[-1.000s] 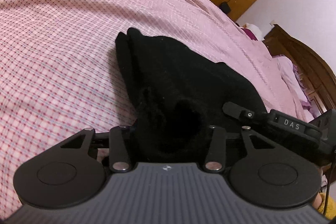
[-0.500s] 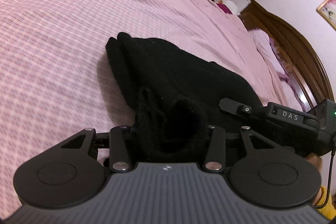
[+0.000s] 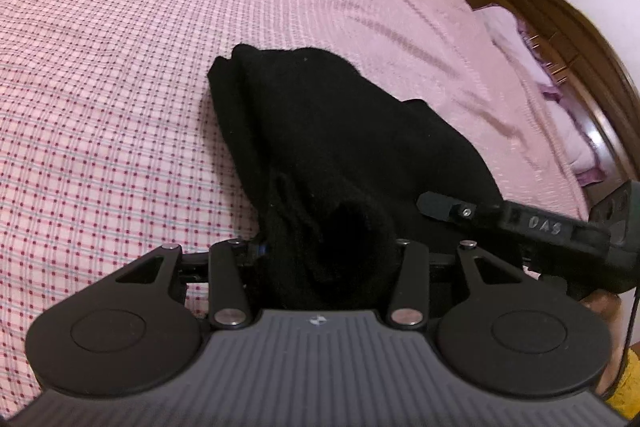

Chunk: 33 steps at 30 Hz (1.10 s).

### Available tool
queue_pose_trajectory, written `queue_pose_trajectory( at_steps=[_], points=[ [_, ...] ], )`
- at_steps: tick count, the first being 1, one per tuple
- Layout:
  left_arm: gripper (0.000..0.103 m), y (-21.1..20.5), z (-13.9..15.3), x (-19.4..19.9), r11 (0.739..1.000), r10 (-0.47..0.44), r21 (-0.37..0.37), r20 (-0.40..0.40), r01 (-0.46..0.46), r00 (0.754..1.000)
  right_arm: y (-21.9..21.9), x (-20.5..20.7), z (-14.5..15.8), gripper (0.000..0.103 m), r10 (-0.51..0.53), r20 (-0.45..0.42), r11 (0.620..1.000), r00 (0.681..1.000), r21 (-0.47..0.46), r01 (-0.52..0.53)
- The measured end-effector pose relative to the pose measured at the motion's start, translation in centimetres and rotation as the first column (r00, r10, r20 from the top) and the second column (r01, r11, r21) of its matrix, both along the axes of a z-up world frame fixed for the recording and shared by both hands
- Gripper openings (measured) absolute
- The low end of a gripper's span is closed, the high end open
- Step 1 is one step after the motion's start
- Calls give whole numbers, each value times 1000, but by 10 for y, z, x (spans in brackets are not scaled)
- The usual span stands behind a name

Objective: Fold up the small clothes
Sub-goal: 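Lift the held end with both grippers and fold it over the cardigan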

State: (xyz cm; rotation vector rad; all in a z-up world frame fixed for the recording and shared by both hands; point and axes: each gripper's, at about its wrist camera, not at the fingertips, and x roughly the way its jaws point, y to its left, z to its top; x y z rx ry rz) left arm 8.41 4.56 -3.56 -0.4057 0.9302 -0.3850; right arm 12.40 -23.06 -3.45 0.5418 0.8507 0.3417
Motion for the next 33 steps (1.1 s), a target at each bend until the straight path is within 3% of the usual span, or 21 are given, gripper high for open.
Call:
queue_pose_trajectory(
  at_steps=[3,10,14,19,22,29,32,33],
  points=[
    [50,-3,-3,-4,999,7,34,1,-7,1000,5,-1,-7,39,22,32,998,999,-53,-21],
    [52,-1,9,-3,998,14,59,13,-14,1000,-1,-6,-4,50,28,48,999,998,-38,-26],
    [58,9,20,1,998,49,46,34,-50,998,-7,-6,5,56,9,81,998,997,-65,-4],
    [77,17,38,20,992,106,59,108,-112,989,-19,4,15,59,-17,169,996,985,-89,33],
    [80,15,42,42,991,99,72,131,-109,986,-24,23,15,71,-15,187,997,982,-78,30],
    [81,8,14,94,983,131,123,71,-139,989,-31,75,-10,71,-28,86,999,996,-13,29],
    [81,4,0,103,983,147,106,57,-152,988,-28,86,-21,70,-8,96,1000,995,8,8],
    [81,4,-2,104,983,149,101,64,-155,987,-26,88,-22,65,6,111,1000,994,1,-6]
  ],
)
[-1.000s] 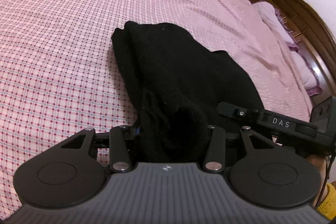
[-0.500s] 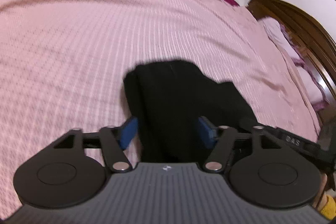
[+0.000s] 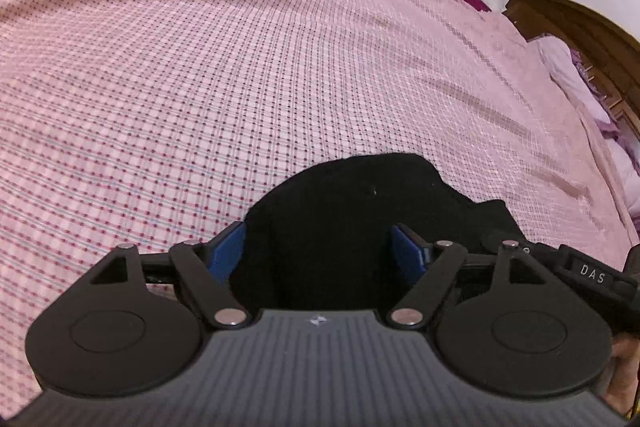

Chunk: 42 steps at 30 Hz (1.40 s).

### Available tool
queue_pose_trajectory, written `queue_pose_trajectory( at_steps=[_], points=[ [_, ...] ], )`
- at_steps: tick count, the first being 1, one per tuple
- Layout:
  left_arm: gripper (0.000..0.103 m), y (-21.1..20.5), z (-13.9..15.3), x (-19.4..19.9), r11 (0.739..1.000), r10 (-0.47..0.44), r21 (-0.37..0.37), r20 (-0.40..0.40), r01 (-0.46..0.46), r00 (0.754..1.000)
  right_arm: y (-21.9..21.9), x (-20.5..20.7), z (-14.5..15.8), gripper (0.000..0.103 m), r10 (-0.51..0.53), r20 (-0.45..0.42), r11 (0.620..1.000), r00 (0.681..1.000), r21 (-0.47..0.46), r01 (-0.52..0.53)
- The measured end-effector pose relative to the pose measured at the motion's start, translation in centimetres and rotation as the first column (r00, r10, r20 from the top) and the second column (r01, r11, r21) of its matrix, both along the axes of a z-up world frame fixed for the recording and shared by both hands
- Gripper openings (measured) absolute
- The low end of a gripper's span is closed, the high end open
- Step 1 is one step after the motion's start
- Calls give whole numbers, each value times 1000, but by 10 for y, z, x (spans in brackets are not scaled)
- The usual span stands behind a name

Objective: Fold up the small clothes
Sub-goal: 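Lift the held end with both grippers and fold it over the cardigan, then lower the fold onto the cardigan and open both grippers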

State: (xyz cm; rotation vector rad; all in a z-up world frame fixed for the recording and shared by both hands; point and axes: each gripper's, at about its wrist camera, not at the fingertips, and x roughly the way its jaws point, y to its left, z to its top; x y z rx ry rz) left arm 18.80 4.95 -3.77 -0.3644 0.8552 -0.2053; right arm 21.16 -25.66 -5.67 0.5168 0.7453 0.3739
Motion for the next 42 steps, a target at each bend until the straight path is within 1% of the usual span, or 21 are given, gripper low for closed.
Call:
queue_pose_trajectory(
  at_steps=[1,2,3,4,6,8,10,14,18,22,23,24,25,26,27,29,30,32,34,36,42],
  points=[
    [80,-1,-1,0,1000,-6,-2,14,6,1000,3,1,0,40,15,14,1000,1000,-16,-15],
    [62,-2,-1,-1,1000,-18,-7,27,18,999,7,1,1,26,25,22,999,999,-36,-25],
    [37,-3,0,-3,999,-29,-13,47,30,998,9,2,3,20,31,30,999,999,-33,-30],
    [30,-6,3,-7,1000,-19,-14,72,20,997,10,1,6,19,33,53,999,998,-13,-32],
    [22,-10,12,-17,1000,7,8,142,-8,990,15,-5,20,19,48,157,999,986,-9,-48],
    [22,-14,18,-21,997,23,67,192,-37,981,21,-9,32,19,56,221,998,974,-38,-49],
    [22,-19,14,-14,990,29,131,184,-54,983,28,-6,33,19,54,220,995,974,-96,-34],
    [22,-22,-12,4,976,36,212,102,-57,994,31,11,7,20,31,95,987,995,-162,-16],
    [23,-28,-11,3,966,11,256,116,-41,993,18,10,-2,27,-5,56,996,998,-93,11],
    [24,-24,5,-4,969,7,245,127,-38,992,22,-8,19,36,-27,77,984,997,-171,40],
    [24,-23,10,-8,970,5,240,129,-36,992,20,-7,26,36,-27,85,983,996,-179,42],
    [26,-21,16,-14,971,1,236,129,-32,992,20,-15,33,41,-24,97,982,995,-182,41],
    [28,-21,25,-27,973,-4,229,131,-26,991,21,-21,40,51,-20,108,983,994,-181,40],
    [35,-20,30,-32,975,-8,221,133,-22,991,20,-29,47,56,-17,122,983,992,-177,39],
    [48,-20,36,-39,977,-12,212,134,-17,991,19,-36,52,62,-14,139,984,990,-174,39],
    [69,-22,48,-54,977,-13,212,135,-16,991,20,-54,65,63,-4,170,983,986,-181,35],
    [77,-23,53,-62,975,-13,222,140,-19,990,20,-60,72,63,0,180,982,984,-186,34],
    [82,-26,64,-78,969,-23,247,156,-17,988,21,-75,83,63,8,194,981,981,-192,30],
    [87,-30,72,-91,964,-29,265,159,-14,987,24,-88,92,71,16,199,981,980,-193,23],
    [92,-32,78,-104,962,-29,273,159,-16,987,22,-104,99,73,22,204,981,979,-193,18],
    [97,-35,88,-142,960,-2,278,166,-45,986,32,-133,109,74,56,177,978,983,-207,-18]
  ],
)
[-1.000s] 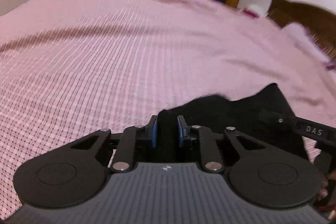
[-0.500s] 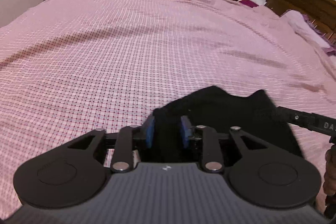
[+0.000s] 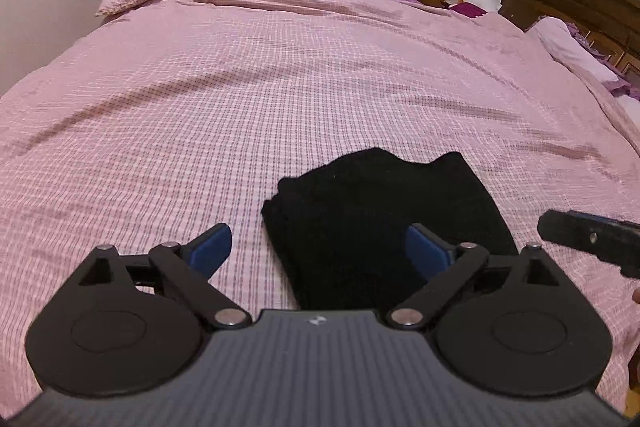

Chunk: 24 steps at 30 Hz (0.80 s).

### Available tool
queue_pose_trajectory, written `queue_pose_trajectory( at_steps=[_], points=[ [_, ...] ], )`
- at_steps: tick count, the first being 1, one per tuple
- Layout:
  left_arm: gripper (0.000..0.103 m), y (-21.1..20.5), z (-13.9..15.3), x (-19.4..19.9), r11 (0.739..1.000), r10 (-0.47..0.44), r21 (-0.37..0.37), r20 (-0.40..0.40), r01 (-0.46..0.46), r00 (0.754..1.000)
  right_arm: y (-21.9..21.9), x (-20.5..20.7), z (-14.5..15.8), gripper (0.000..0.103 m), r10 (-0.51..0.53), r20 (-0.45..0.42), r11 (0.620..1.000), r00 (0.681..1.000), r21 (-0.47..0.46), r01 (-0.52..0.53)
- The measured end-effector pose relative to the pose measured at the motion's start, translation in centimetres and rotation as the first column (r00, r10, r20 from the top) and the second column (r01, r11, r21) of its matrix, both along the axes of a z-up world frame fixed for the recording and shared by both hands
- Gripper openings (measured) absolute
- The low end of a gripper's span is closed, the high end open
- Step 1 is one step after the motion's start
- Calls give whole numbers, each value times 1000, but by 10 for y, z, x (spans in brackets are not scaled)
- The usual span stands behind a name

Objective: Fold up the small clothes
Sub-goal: 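Lower the fold onto the cardigan and open both grippers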

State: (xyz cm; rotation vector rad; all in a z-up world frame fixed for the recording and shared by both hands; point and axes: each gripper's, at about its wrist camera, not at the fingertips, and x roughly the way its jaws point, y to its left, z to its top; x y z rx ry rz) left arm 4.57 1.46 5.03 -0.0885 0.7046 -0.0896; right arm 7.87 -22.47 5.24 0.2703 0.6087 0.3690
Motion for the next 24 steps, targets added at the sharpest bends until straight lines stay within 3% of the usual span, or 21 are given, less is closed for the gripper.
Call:
queue_pose_trajectory(
  at_steps=[5,11,19,24],
  points=[
    [100,-7,-1,-28,999,22,45,-29,-21,999,2,-25,-4,75,-8,-38,1000,999,3,9],
    [102,-12,-23,-49,999,38,36,-95,-34,995,12,-48,-24,76,-16,-77,999,997,-31,14],
    [102,-28,-64,-53,995,43,92,-203,-25,978,23,-65,-57,76,-42,-132,994,990,-109,28],
    [102,-33,-77,-51,995,39,97,-236,-16,971,26,-64,-73,77,-50,-186,993,981,-110,30]
  ],
)
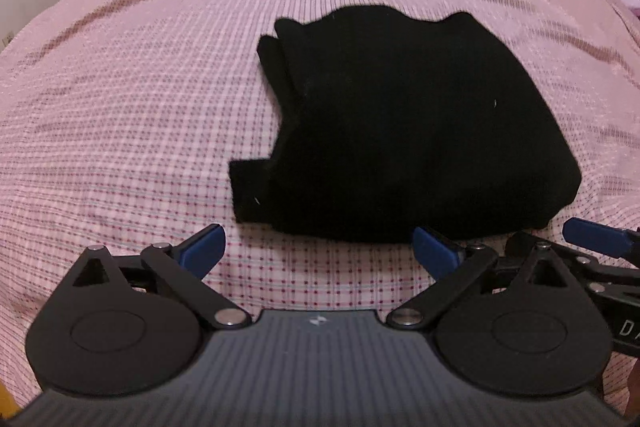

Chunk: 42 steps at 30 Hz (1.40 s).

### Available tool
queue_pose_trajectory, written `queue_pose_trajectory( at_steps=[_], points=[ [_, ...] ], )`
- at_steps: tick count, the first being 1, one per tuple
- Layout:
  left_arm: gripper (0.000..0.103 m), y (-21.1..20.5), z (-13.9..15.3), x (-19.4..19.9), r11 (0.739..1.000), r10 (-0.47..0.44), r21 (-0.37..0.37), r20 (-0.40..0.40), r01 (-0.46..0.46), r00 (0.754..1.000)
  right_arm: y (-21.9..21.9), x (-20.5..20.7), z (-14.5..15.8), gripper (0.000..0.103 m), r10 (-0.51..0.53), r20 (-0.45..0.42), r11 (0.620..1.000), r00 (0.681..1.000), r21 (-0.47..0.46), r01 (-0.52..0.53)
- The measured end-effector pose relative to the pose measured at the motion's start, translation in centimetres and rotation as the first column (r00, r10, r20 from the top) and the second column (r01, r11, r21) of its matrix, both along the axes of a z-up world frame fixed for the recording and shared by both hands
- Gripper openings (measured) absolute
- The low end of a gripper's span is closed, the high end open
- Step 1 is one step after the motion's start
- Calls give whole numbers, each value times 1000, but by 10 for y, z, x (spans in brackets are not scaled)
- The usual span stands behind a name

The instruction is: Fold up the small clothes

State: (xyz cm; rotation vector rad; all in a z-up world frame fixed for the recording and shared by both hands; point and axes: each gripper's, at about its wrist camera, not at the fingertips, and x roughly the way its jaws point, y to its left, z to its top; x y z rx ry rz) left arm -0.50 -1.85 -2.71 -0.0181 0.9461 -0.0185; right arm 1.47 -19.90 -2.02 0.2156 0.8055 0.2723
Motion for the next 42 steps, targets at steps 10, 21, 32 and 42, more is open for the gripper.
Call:
queue_pose_trajectory(
  at_steps=[10,21,32,42],
  points=[
    [102,-1,-11,2,1000,12,-14,-43,-13,999,-1,2,-10,77,-24,-46,1000,999,9,24],
    [102,-3,-11,1,1000,14,-9,-38,-14,999,0,2,-11,77,-27,-54,1000,998,10,27],
    [102,-1,-11,6,1000,13,-9,-39,-13,999,-1,2,-9,77,-26,-50,1000,998,10,26],
    [102,-1,-11,7,1000,12,-8,-40,-12,999,0,3,-9,77,-27,-53,1000,998,11,28]
  ],
)
